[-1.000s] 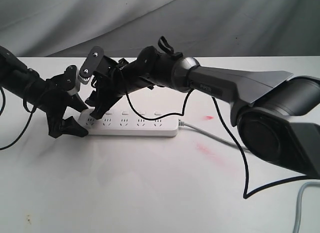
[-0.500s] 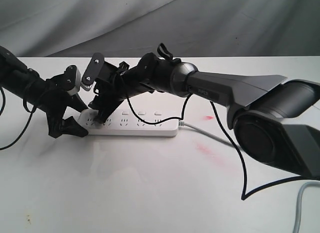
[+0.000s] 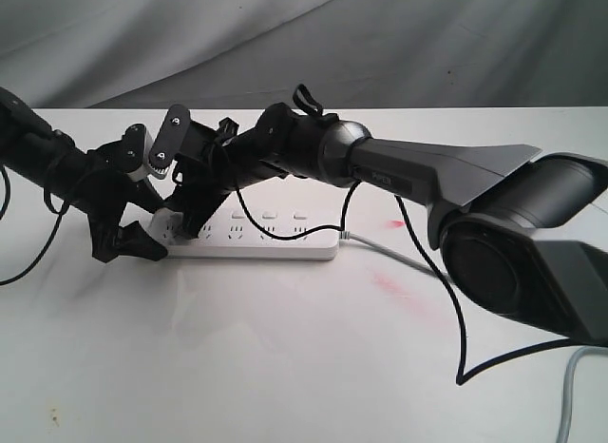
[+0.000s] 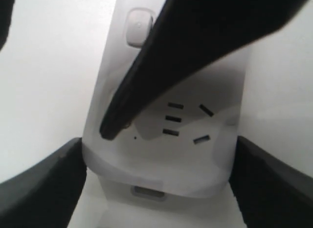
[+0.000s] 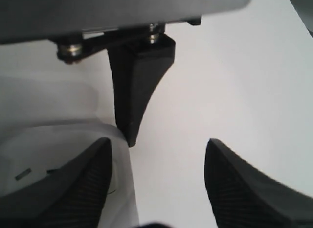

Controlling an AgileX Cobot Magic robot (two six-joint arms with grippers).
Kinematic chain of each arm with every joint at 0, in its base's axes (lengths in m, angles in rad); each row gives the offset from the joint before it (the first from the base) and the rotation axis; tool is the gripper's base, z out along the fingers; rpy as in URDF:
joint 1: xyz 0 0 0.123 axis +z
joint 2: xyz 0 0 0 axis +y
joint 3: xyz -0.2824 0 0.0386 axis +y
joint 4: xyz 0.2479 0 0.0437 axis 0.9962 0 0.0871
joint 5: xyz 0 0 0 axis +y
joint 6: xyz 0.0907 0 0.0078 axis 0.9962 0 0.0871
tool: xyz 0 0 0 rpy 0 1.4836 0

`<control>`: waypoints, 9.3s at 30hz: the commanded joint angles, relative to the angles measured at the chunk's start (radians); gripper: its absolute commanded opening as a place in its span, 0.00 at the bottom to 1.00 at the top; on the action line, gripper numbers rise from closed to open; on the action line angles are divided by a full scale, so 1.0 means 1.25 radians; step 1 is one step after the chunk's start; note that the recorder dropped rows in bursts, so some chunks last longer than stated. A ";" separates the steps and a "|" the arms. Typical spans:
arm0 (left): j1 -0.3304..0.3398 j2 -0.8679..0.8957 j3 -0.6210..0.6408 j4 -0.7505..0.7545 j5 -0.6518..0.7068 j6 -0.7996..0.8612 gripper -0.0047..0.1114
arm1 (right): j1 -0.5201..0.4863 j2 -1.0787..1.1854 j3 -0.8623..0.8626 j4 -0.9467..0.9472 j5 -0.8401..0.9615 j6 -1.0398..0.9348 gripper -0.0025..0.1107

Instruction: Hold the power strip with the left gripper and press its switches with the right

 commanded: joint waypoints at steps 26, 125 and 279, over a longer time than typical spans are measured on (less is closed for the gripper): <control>0.000 -0.002 -0.004 -0.005 -0.002 0.002 0.53 | -0.010 0.017 -0.004 -0.032 0.027 -0.005 0.49; 0.000 -0.002 -0.004 -0.005 -0.002 0.002 0.53 | -0.052 -0.030 0.000 -0.156 0.138 0.090 0.49; 0.000 -0.002 -0.004 -0.005 -0.002 0.003 0.53 | -0.083 -0.032 0.108 -0.215 0.232 0.106 0.49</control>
